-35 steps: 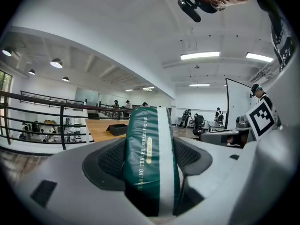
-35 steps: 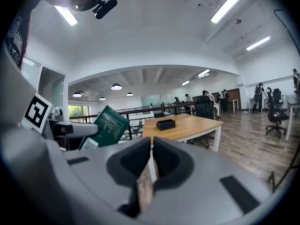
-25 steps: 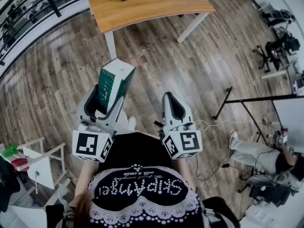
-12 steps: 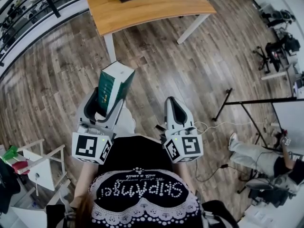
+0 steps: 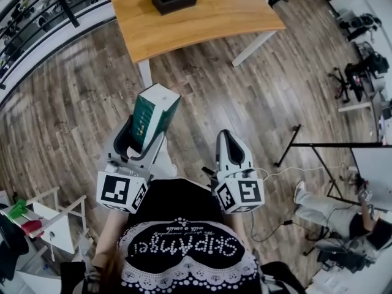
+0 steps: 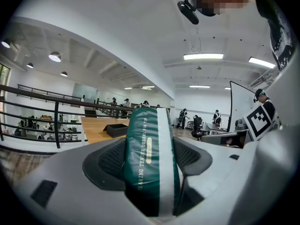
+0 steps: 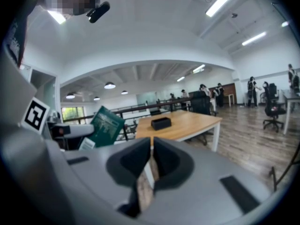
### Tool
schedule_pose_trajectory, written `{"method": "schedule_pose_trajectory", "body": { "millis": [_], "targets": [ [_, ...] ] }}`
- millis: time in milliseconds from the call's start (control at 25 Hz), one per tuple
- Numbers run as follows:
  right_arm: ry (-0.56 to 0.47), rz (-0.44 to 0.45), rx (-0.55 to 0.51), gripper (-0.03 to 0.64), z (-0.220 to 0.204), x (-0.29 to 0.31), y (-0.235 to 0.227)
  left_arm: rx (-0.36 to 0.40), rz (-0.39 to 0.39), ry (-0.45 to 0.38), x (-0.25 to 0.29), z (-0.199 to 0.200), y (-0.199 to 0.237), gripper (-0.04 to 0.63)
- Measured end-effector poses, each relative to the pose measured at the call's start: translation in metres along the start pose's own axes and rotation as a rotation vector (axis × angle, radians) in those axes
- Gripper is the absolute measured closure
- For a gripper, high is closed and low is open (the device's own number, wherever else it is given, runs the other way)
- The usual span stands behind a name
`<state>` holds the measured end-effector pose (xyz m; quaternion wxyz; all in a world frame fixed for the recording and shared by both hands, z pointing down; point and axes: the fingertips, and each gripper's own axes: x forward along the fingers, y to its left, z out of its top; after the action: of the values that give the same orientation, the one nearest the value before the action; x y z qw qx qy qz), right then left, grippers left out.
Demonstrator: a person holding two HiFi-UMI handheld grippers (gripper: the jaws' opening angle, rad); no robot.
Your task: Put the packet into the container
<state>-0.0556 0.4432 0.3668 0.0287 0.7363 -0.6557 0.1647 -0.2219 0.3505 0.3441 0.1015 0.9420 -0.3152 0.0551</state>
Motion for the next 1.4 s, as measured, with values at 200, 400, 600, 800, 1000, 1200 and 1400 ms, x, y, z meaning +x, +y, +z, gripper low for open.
{"method": "schedule_pose_trajectory", "body": {
  "millis": [200,400,600,800,1000,1200,1400],
  "targets": [
    [-0.013,-0.011,-0.003,0.576,0.027,0.042,0.002,0.018,-0.027,-0.008,0.029,0.024,0.03,0.253],
    [-0.03,-0.031,-0.011,0.576,0.043,0.076,-0.003,0.026,-0.027,-0.021,0.054,0.036,0.061,0.253],
    [-0.029,-0.062,-0.009,0.577,0.044,0.092,-0.008,0.026,-0.017,-0.023,0.064,0.037,0.084,0.253],
    [-0.029,-0.083,0.0,0.575,0.041,0.097,-0.009,0.019,0.014,-0.02,0.062,0.036,0.104,0.253],
    [-0.013,-0.092,0.005,0.575,0.036,0.103,-0.009,0.012,0.034,-0.01,0.064,0.032,0.118,0.253],
    [-0.001,-0.098,0.016,0.577,0.034,0.106,-0.016,0.005,0.034,-0.003,0.069,0.032,0.117,0.255],
    [0.016,-0.09,0.023,0.575,0.036,0.119,-0.021,0.001,0.034,0.005,0.082,0.033,0.12,0.255]
  ]
}}
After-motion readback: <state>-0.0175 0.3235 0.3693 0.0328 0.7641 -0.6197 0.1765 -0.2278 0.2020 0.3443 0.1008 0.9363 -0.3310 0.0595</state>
